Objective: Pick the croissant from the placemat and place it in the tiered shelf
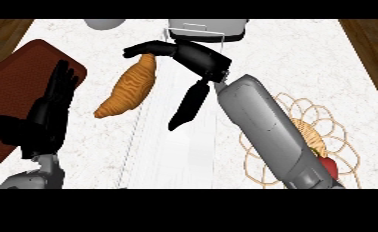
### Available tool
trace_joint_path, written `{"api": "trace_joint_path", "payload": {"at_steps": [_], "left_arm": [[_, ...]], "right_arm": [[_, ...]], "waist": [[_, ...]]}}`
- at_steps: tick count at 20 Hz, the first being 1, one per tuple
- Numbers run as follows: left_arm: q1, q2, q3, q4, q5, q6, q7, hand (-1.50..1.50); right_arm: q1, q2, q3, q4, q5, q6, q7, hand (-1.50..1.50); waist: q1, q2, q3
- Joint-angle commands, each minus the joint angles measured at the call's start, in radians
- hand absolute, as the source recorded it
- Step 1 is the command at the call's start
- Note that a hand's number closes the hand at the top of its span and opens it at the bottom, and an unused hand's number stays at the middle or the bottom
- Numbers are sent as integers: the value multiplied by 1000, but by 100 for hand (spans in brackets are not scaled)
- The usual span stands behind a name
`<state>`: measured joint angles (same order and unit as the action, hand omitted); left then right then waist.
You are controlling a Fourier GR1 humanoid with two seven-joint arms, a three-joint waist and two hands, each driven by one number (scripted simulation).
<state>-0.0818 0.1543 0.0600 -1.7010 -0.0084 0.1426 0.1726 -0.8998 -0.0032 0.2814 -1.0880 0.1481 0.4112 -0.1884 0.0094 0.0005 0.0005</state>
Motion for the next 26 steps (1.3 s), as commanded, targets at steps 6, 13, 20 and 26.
{"api": "trace_joint_path", "payload": {"at_steps": [6, 13, 20, 26], "left_arm": [[-1, -12, -17, -46, -18, 9, 45, 0], [-22, -4, 13, 26, 6, -19, -11, 0], [-28, -6, -4, -14, -9, -18, 14, 0], [-58, -17, -18, 10, -21, -17, 1, 0]], "right_arm": [[-139, -69, -254, 107, -196, 65, 89, -150], [-263, -237, -396, 313, -244, 120, 169, -150], [-356, -433, -447, 591, -202, 281, 3, -150], [-332, -523, -439, 701, -151, 401, -164, -150]], "waist": [[4, 1, 0], [10, 9, -1], [42, 22, 0], [63, 35, 2]]}}
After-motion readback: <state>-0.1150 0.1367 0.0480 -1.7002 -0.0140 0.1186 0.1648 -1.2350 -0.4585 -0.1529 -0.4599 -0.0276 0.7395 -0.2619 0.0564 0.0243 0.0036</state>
